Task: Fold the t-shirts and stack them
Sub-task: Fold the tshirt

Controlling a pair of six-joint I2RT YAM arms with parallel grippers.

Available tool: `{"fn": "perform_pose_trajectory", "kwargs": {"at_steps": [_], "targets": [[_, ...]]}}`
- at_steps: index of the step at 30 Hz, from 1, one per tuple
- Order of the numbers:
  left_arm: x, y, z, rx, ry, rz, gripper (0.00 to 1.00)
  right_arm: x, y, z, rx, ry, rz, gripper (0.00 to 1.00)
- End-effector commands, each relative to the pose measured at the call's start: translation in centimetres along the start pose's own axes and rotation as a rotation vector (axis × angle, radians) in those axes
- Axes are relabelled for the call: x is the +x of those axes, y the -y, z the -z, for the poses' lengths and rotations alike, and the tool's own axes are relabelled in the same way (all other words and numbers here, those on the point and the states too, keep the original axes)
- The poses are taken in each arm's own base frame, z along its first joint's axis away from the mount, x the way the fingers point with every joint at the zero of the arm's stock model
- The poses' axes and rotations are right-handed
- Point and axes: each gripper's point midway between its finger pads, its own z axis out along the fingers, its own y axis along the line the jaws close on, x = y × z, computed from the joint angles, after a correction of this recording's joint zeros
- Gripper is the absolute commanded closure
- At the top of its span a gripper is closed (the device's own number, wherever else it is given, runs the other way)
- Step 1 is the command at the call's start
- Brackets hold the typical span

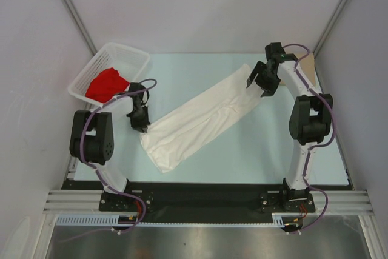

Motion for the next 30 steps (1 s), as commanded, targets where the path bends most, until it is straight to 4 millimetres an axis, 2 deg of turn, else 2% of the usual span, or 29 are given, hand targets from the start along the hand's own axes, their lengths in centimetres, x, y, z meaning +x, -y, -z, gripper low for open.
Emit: {"fn": "perform_pose_trajectory", "kwargs": {"at_steps": [1, 4, 5, 6, 7, 8, 11, 14, 16, 17, 18, 20, 23, 24, 25, 26, 29, 30], "targets": [[1.7, -1.9, -1.4, -0.022, -0.048, 0.133, 1.0, -1.4, -2.1, -1.3, 0.012, 0.032, -0.021, 0.19], [2.6, -3.2, -0.6, -0.043, -0.037, 0.249, 1.0, -1.2, -2.9, -2.5, 0.047, 0.032, -0.022, 0.17], [3.8, -4.4, -0.6, -0.062, -0.049, 0.333, 1.0, -1.3, -3.7, -2.7, 0.032, 0.043, -0.021, 0.17], [4.1, -4.8, -0.3, -0.068, -0.041, 0.372, 1.0, -1.3, -4.0, -2.9, 0.03, 0.045, -0.026, 0.06], [4.2, -5.3, 0.7, -0.071, -0.01, 0.409, 1.0, -1.5, -4.1, -3.1, 0.046, 0.064, -0.036, 0.01], [5.4, -6.0, 0.7, -0.081, -0.024, 0.46, 1.0, -1.8, -4.2, -3.5, 0.054, 0.075, -0.037, 0.0], [7.1, -6.3, 1.7, -0.075, -0.018, 0.54, 1.0, -1.8, -5.5, -4.3, 0.06, 0.093, -0.011, 0.0], [8.0, -4.9, 2.7, -0.01, 0.004, 0.641, 1.0, -1.7, -7.0, -5.1, 0.078, 0.102, 0.007, 0.03], [9.0, -3.0, 2.3, 0.081, -0.024, 0.731, 1.0, -1.8, -7.6, -5.9, 0.096, 0.117, 0.003, 0.05], [9.1, -1.5, 2.7, 0.166, -0.031, 0.753, 1.0, -1.4, -8.0, -6.1, 0.102, 0.119, 0.011, 0.05], [9.4, -0.9, 2.6, 0.19, -0.038, 0.802, 1.0, -1.1, -8.3, -6.3, 0.106, 0.121, 0.003, 0.05], [9.5, -1.1, 2.5, 0.173, -0.012, 0.81, 0.99, -0.4, -9.1, -6.7, 0.115, 0.131, 0.014, 0.06], [8.3, -2.4, 3.7, 0.126, 0.069, 0.774, 0.91, 0.2, -8.9, -7.1, 0.157, 0.151, 0.017, 0.05], [7.9, -3.0, 4.0, 0.102, 0.094, 0.751, 0.78, 0.6, -9.2, -7.3, 0.157, 0.151, 0.024, 0.05], [7.6, -3.1, 4.4, 0.095, 0.099, 0.739, 0.74, 0.8, -9.2, -7.6, 0.163, 0.151, 0.027, 0.05], [6.8, -3.3, 5.1, 0.096, 0.124, 0.73, 0.6, 1.1, -9.1, -7.9, 0.173, 0.15, 0.034, 0.06], [6.1, -3.5, 6.1, 0.092, 0.16, 0.726, 0.45, 2.4, -9.2, -8.6, 0.202, 0.145, 0.051, 0.08], [6.1, -3.6, 6.3, 0.091, 0.169, 0.723, 0.38, 3.0, -9.4, -8.8, 0.211, 0.143, 0.058, 0.09]]}}
